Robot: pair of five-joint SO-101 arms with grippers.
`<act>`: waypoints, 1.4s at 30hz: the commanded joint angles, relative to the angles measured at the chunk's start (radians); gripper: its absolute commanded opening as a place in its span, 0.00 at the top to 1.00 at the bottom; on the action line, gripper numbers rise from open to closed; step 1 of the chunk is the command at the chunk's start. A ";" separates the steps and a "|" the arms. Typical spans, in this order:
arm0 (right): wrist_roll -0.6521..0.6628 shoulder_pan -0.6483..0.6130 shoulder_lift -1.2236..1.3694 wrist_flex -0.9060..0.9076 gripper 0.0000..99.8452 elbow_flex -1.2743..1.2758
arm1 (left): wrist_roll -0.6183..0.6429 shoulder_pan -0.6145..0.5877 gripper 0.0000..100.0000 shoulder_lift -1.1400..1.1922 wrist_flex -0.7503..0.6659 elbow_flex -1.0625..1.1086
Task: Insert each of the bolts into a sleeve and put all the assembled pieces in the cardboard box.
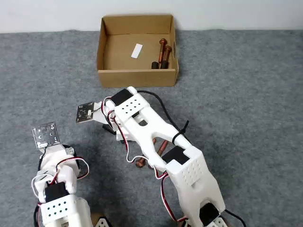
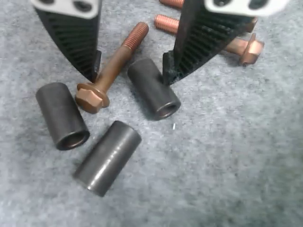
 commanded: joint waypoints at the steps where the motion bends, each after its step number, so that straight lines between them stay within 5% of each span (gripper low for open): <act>1: 0.005 0.010 0.035 -0.016 0.79 0.003 | -0.006 0.000 0.99 -0.012 -0.026 -0.027; 20: -0.002 -0.062 -0.012 -0.013 0.79 0.002 | -0.006 0.002 0.99 -0.012 -0.026 -0.027; 30: -0.083 -0.061 -0.021 -0.091 0.99 0.002 | -0.006 0.002 0.99 -0.012 -0.026 -0.027; 42: -0.241 0.010 -0.134 0.156 0.99 -0.192 | -0.006 0.005 0.99 -0.012 -0.026 -0.027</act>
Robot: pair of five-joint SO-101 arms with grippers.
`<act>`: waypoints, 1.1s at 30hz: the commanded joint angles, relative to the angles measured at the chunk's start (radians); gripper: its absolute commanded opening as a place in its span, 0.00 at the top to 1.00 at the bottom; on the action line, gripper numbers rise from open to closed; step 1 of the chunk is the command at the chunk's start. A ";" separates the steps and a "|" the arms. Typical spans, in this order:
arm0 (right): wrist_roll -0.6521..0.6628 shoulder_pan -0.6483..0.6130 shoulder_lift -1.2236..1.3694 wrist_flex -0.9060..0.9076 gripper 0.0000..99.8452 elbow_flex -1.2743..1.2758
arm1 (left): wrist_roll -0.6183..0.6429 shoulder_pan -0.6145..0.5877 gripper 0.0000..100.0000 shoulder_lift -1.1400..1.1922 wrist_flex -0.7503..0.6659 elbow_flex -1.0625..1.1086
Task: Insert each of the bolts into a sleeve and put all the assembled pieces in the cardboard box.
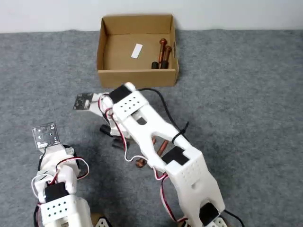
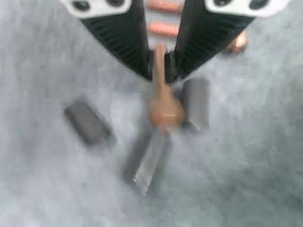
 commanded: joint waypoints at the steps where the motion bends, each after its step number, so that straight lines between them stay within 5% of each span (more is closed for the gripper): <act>1: -0.058 0.031 -0.091 0.096 0.99 -0.097 | -0.006 0.005 0.99 -0.012 -0.026 -0.027; 14: -0.169 0.059 -0.139 0.271 0.99 -0.180 | -0.002 0.100 0.99 -0.012 -0.023 -0.018; 25: -0.140 0.058 -0.077 0.156 0.99 -0.184 | -0.008 -0.207 0.99 -0.012 -0.005 -0.102; 33: 0.020 0.021 -0.039 0.107 0.94 -0.184 | -0.008 -0.244 0.99 -0.012 0.123 -0.102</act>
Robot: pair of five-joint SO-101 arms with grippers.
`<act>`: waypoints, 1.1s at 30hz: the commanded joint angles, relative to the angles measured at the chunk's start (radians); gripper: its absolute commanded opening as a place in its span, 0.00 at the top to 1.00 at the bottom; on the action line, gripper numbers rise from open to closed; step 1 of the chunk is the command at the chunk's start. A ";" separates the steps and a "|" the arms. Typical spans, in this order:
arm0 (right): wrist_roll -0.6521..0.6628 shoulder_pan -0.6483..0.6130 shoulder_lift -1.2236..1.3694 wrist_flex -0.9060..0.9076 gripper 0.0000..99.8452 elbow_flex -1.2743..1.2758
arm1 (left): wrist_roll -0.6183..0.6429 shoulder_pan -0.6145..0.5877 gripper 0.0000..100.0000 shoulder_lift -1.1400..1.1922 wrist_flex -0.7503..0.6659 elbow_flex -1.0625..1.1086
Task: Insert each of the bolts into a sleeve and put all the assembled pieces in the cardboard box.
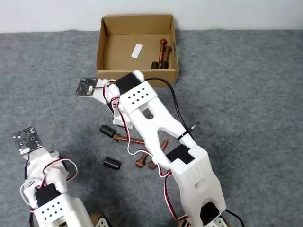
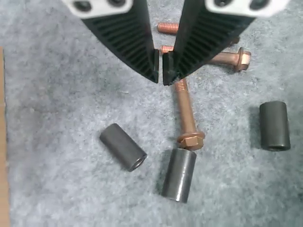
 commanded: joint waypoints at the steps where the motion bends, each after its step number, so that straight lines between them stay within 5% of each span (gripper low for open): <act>1: 0.021 -0.038 -0.013 0.002 0.92 -0.052 | -0.008 -0.071 0.99 -0.012 0.017 -0.048; 6: -0.040 -0.087 0.018 -0.039 0.80 -0.052 | -0.017 -0.215 0.99 -0.012 0.012 -0.050; 11: -0.055 -0.140 0.071 -0.116 0.80 -0.052 | -0.049 -0.272 0.99 -0.012 0.012 -0.045; 33: -0.055 -0.166 0.283 -0.348 0.82 -0.054 | -0.051 -0.279 0.99 -0.012 0.012 -0.008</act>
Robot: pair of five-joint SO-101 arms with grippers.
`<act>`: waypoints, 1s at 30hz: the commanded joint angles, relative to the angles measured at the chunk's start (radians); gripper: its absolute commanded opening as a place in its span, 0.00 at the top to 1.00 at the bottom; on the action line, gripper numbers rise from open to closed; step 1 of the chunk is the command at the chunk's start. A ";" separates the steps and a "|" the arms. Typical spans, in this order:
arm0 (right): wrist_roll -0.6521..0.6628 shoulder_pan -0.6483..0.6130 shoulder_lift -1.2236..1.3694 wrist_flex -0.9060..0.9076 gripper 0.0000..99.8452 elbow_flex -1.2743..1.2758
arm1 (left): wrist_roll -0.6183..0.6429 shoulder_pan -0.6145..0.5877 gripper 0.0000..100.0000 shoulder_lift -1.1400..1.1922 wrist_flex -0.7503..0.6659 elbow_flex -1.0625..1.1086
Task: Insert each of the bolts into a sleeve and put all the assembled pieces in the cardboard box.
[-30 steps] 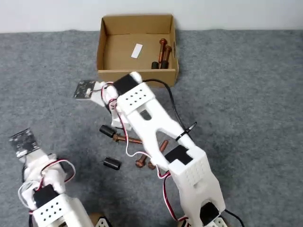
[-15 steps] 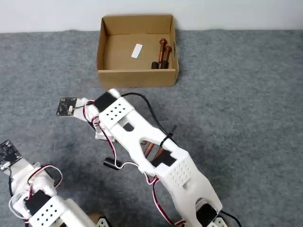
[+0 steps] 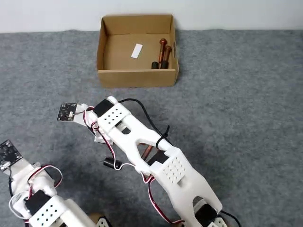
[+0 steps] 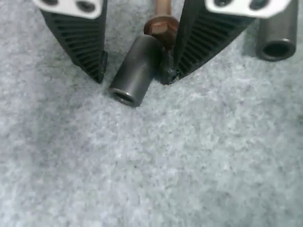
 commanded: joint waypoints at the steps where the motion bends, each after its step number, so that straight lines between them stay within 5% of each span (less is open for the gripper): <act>1: -0.009 -0.007 0.008 -0.036 0.86 -0.055 | -0.011 -0.005 0.99 -0.012 0.002 -0.001; 4: -0.009 -0.005 0.018 -0.019 1.00 -0.092 | -0.011 -0.005 0.99 -0.012 0.002 0.001; 20: -0.034 0.036 0.012 0.483 0.99 -0.603 | -0.009 0.017 0.99 -0.011 0.012 -0.131; 30: -0.186 0.208 -0.286 0.484 0.99 -0.405 | -0.005 0.377 0.99 -0.003 0.368 -0.406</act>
